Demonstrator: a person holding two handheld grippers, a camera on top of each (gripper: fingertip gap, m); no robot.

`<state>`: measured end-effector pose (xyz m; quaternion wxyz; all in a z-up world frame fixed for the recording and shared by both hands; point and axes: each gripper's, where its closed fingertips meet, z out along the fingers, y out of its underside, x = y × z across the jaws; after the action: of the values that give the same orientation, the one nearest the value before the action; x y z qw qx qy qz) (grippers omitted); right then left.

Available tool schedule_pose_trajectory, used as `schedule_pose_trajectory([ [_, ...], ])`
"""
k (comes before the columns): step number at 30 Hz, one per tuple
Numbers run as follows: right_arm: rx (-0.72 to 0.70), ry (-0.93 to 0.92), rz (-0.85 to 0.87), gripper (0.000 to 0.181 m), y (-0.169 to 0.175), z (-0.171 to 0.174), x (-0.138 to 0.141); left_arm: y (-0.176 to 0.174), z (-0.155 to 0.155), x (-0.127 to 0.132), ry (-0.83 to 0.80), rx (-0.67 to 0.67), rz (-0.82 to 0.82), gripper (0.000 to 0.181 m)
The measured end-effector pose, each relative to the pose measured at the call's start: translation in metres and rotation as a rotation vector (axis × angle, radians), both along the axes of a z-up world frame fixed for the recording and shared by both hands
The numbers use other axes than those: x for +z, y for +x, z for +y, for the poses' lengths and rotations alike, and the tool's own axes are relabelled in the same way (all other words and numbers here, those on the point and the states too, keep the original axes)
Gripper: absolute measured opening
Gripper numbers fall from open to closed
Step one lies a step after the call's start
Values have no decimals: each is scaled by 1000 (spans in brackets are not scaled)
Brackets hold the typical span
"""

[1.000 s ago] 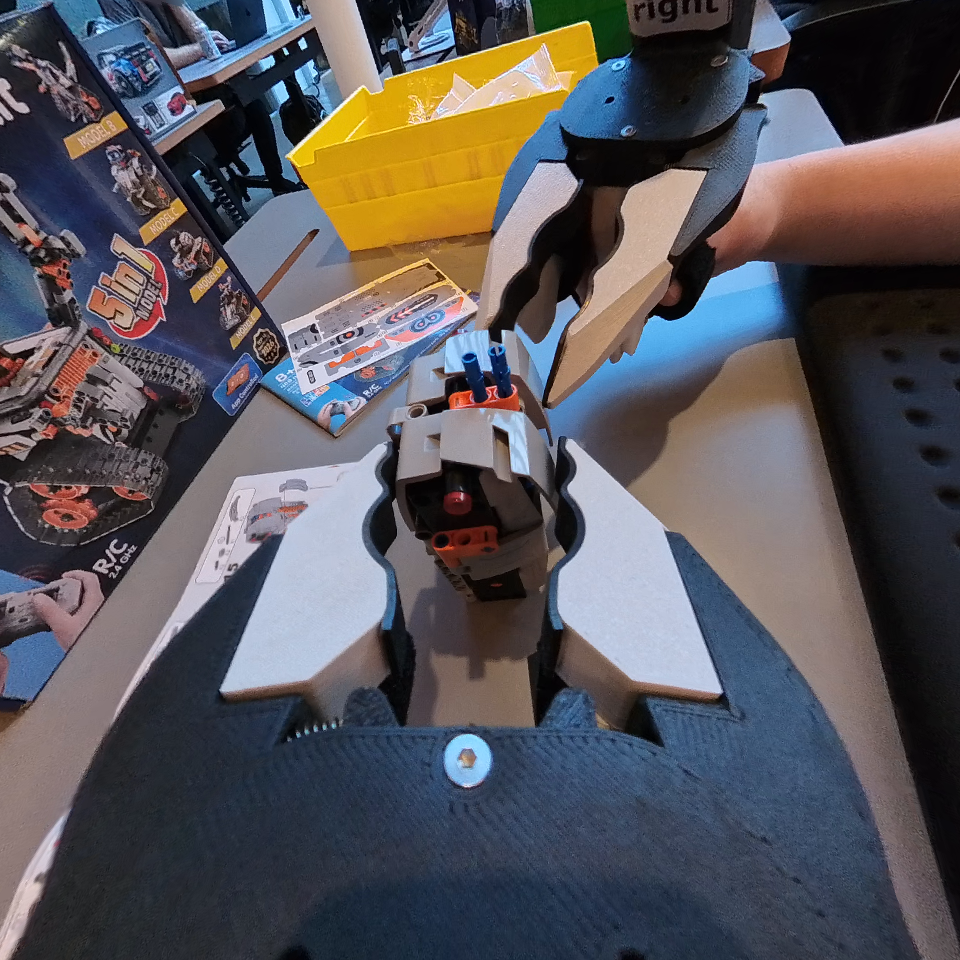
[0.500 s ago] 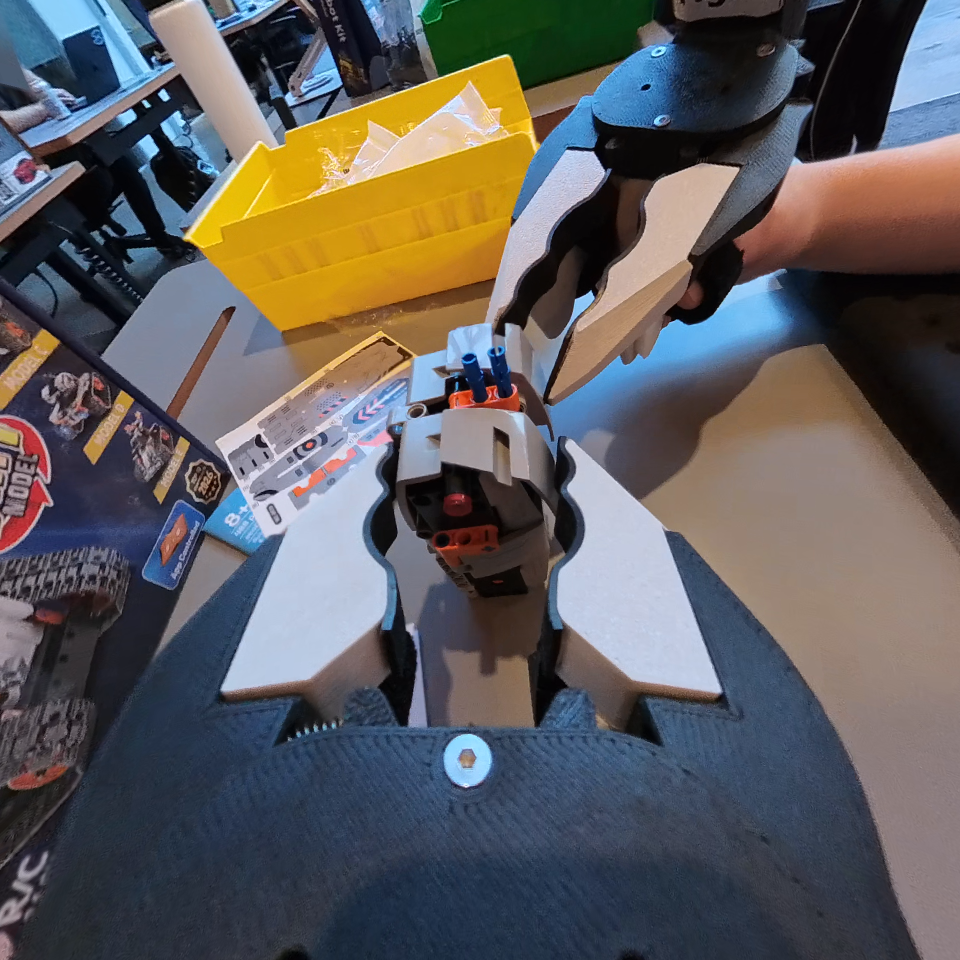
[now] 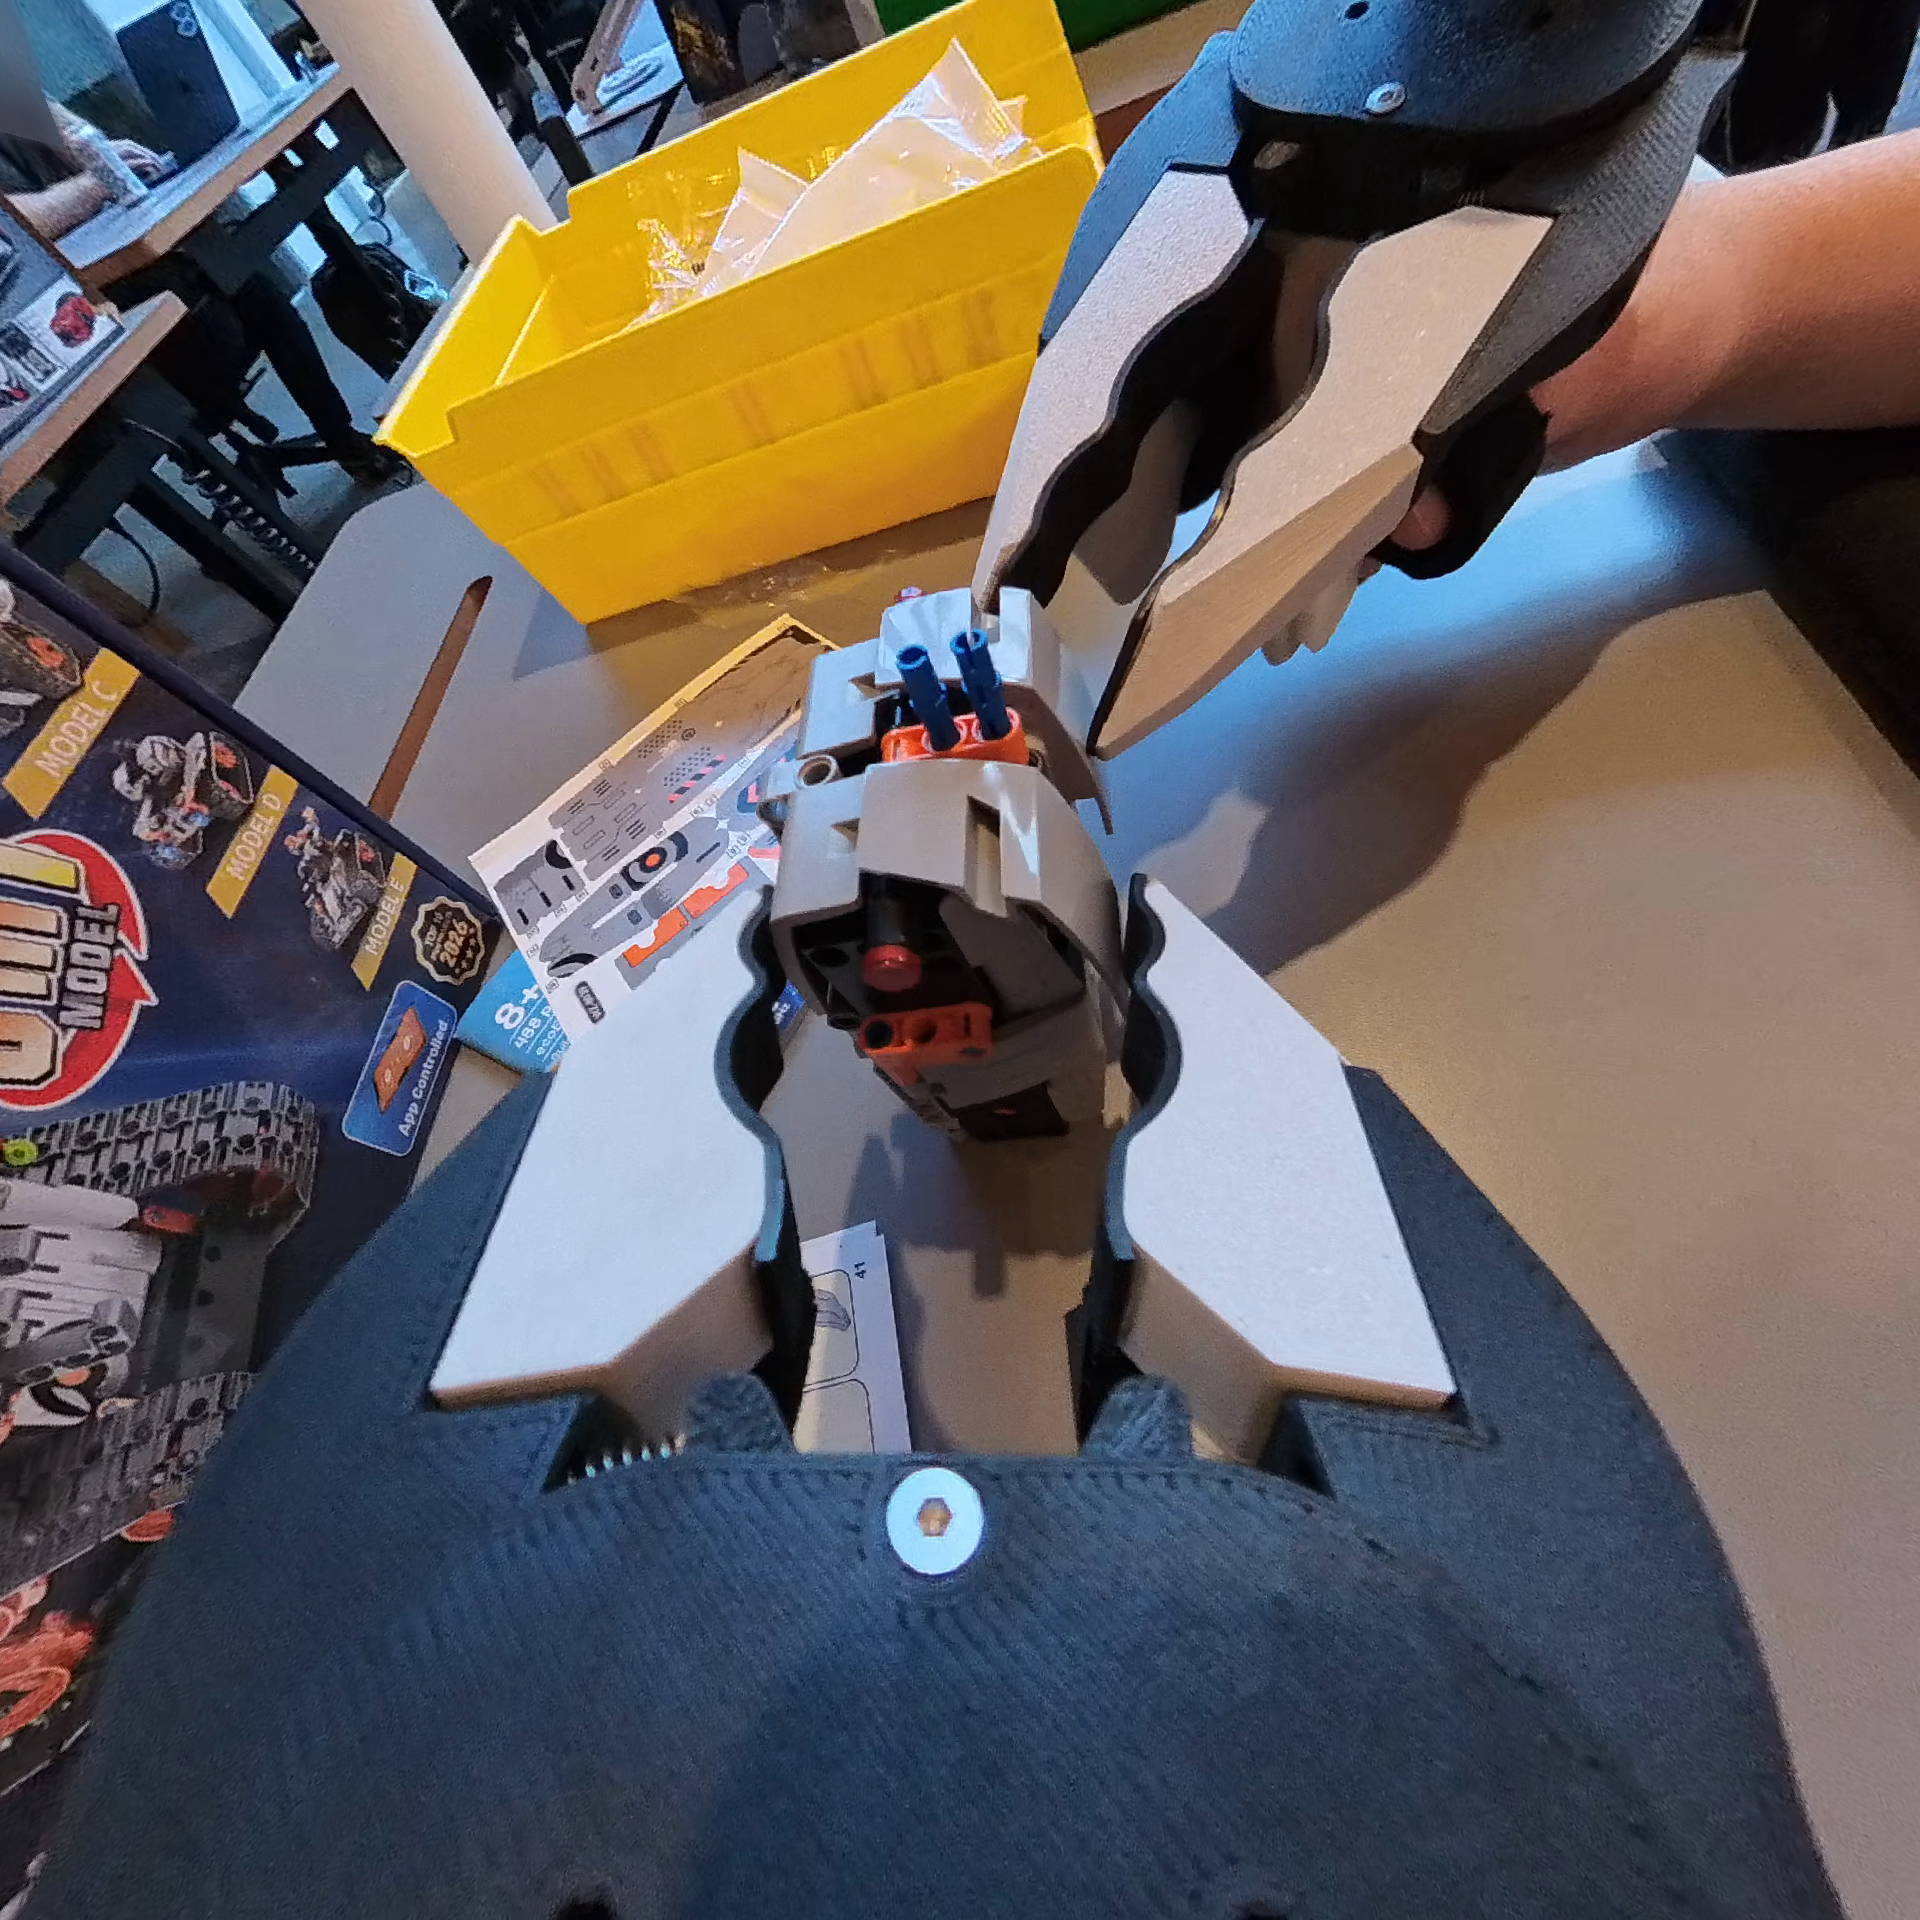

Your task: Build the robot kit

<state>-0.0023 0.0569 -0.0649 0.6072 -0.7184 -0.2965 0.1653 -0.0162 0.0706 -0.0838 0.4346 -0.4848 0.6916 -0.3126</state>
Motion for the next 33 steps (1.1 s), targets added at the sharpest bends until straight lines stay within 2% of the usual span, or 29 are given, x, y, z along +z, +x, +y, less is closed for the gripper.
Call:
schedule_pose_trajectory([
  [7,-7,13,-13,29,0,0,-1,-4,5,7,-25,49,-46,70],
  [12,-25,33,-42,48,-1,1,-2,-10,6,8,-42,66,-55,73],
  [18,-40,43,-39,51,2,2,0,-15,5,9,-86,82,-89,73],
  [22,-63,67,-30,59,8,-1,8,-27,1,13,-111,98,-115,75],
  [26,-135,144,-31,74,30,-13,27,-70,-1,22,-113,159,-128,79],
  [30,-191,150,76,80,59,-54,52,-146,-22,19,-170,254,-27,87],
  [33,-274,107,46,80,89,-83,40,-209,-39,3,-207,390,75,90],
])
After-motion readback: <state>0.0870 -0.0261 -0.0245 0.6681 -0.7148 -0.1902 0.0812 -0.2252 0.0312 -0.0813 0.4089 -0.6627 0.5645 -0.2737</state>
